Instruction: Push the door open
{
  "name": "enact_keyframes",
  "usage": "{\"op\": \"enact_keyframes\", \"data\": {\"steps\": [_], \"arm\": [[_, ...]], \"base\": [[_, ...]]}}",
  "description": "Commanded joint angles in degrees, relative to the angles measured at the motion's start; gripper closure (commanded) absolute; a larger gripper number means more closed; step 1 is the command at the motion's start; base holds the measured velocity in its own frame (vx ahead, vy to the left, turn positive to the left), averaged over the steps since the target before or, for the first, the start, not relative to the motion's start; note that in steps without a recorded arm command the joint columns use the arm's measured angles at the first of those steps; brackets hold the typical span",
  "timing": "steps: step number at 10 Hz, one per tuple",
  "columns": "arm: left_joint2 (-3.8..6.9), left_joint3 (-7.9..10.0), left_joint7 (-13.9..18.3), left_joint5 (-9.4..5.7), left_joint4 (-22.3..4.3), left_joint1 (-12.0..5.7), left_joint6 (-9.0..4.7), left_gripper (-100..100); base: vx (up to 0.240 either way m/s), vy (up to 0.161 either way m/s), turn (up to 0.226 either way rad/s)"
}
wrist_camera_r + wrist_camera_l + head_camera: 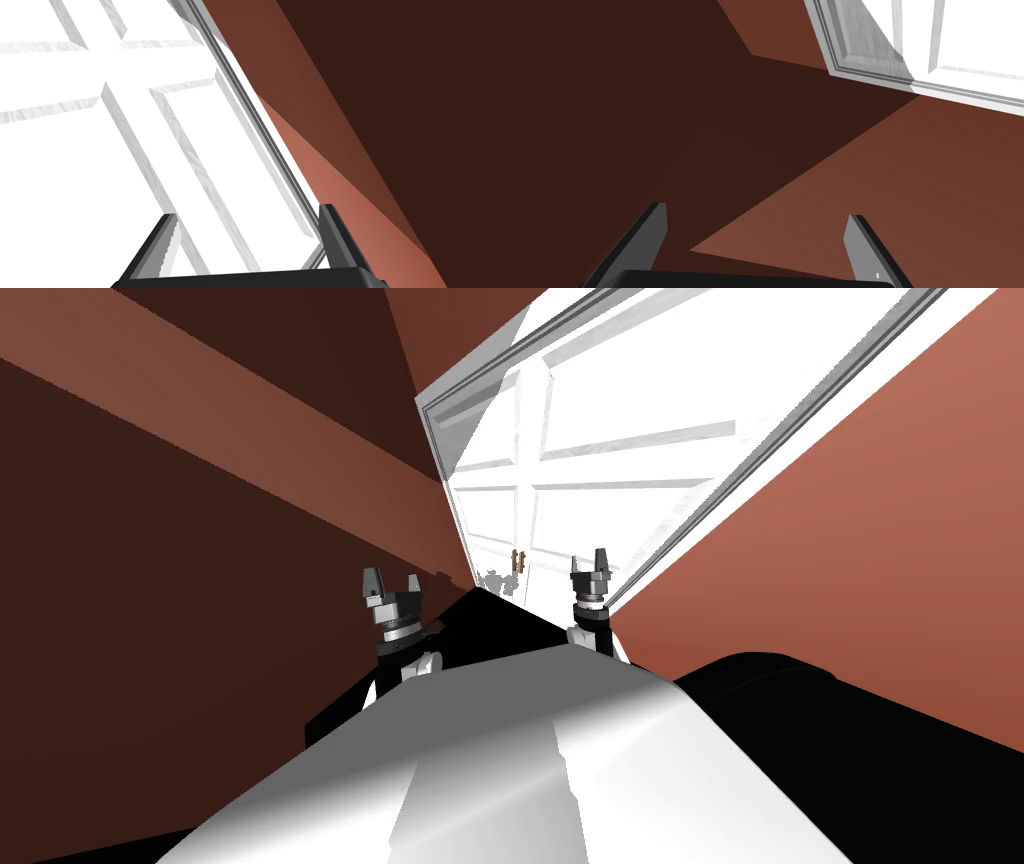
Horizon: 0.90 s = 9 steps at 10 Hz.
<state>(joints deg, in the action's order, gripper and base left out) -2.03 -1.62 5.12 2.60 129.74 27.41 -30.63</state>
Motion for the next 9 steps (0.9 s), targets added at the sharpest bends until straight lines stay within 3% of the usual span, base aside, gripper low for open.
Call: {"op": "enact_keyframes", "data": {"steps": [1,9], "arm": [[0.33,0.17,0.3,-0.38,-0.3,0.09,0.32,-100],[2.1,1.13,2.3,-2.5,-1.8,0.57,2.1,-100]], "base": [[-0.141,-0.013,0.143],[-0.27,-0.014,0.153]]}}
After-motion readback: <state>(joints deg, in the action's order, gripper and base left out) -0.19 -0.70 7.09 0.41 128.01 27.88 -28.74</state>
